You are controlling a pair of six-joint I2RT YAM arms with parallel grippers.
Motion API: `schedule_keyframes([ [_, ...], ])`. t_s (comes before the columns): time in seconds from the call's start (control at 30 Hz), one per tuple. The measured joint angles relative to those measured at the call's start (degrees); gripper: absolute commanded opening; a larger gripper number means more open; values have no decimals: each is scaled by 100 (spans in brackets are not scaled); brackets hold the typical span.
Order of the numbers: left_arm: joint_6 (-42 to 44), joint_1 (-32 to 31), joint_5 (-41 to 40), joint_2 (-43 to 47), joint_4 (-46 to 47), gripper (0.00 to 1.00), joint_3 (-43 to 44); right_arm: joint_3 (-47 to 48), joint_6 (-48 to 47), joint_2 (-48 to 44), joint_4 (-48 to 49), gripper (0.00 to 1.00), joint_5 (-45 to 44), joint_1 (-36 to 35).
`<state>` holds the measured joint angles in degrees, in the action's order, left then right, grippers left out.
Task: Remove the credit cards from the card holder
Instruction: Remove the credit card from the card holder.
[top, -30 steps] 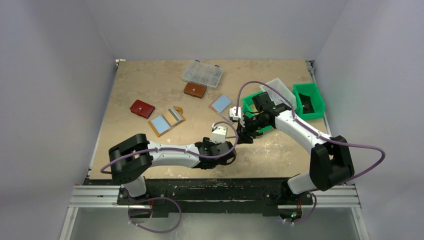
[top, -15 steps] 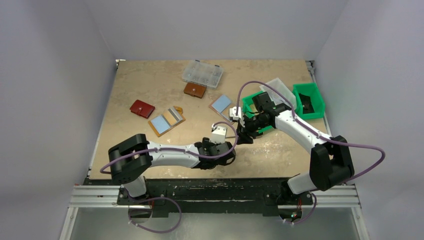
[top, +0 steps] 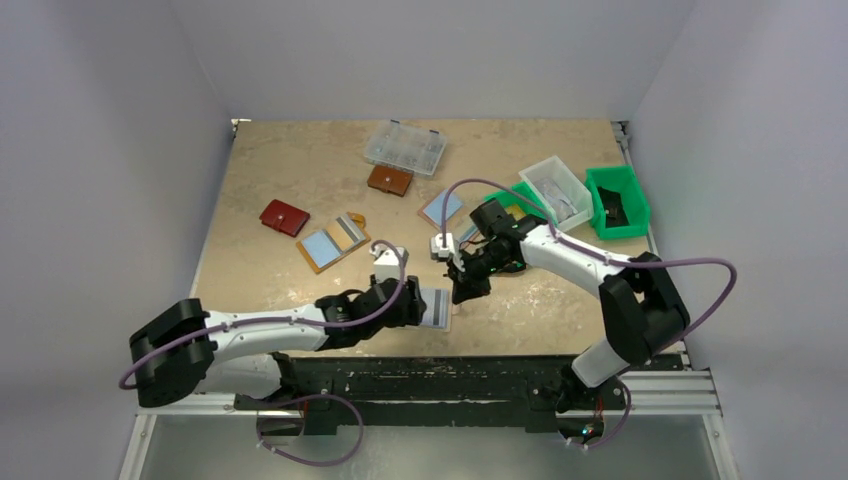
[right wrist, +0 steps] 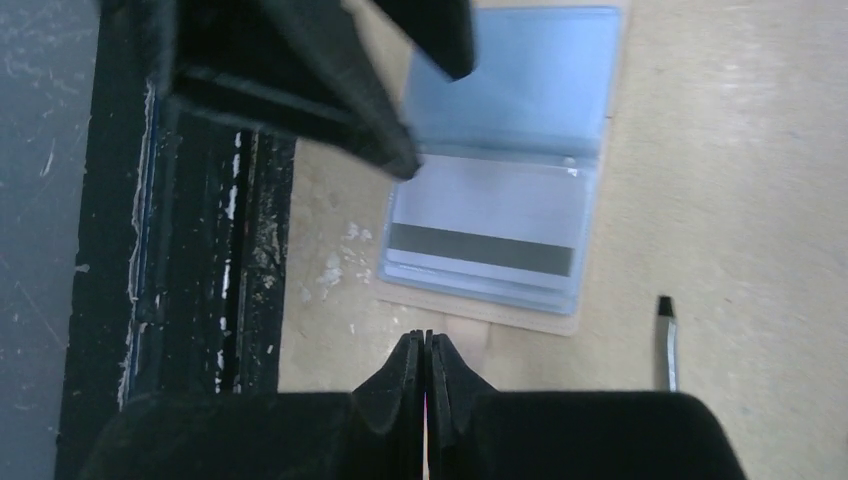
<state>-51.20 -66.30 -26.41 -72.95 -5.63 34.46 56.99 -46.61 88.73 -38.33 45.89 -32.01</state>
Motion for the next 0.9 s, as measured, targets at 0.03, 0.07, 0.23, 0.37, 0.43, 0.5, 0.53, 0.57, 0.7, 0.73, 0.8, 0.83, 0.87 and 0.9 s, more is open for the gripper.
schedule_keyframes([
  [0.03, -4, 195, 166, 173, 258, 47, -251, 0, 26, 66, 22, 2, -72, -164],
  [0.07, -17, 361, 289, 317, 444, 44, -472, 0, 50, 105, 37, 0, -131, -275],
  [0.23, -72, 822, 835, 732, 1213, 35, -1320, 11, 365, 409, 229, 0, -455, -796],
  [0.37, -79, 855, 1117, 756, 1725, 30, -1528, 63, 710, 697, 404, 0, -649, -883],
  [0.43, -96, 855, 1220, 754, 2004, 29, -1593, 92, 855, 807, 485, 0, -793, -892],
  [0.5, -136, 855, 1294, 734, 2247, 28, -1646, 107, 975, 866, 570, 0, -905, -898],
  [0.53, -162, 857, 1325, 706, 2347, 28, -1659, 107, 1027, 876, 601, 0, -938, -898],
  [0.57, -177, 859, 1357, 662, 2439, 28, -1665, 107, 1075, 876, 629, 0, -964, -898],
  [0.7, -201, 879, 1447, 461, 2763, 29, -1698, 109, 1239, 879, 737, 0, -1064, -920],
  [0.73, -214, 887, 1453, 420, 2806, 30, -1705, 109, 1281, 879, 765, 0, -1073, -922],
  [0.8, -225, 916, 1469, 330, 2885, 30, -1733, 114, 1355, 892, 811, 0, -1093, -925],
  [0.83, -229, 931, 1473, 295, 2905, 31, -1749, 120, 1377, 914, 831, 0, -1099, -931],
  [0.87, -232, 942, 1478, 264, 2929, 31, -1759, 125, 1410, 933, 852, 0, -1119, -931],
  [0.9, -238, 964, 1499, 236, 2973, 31, -1777, 127, 1436, 960, 879, 0, -1158, -935],
])
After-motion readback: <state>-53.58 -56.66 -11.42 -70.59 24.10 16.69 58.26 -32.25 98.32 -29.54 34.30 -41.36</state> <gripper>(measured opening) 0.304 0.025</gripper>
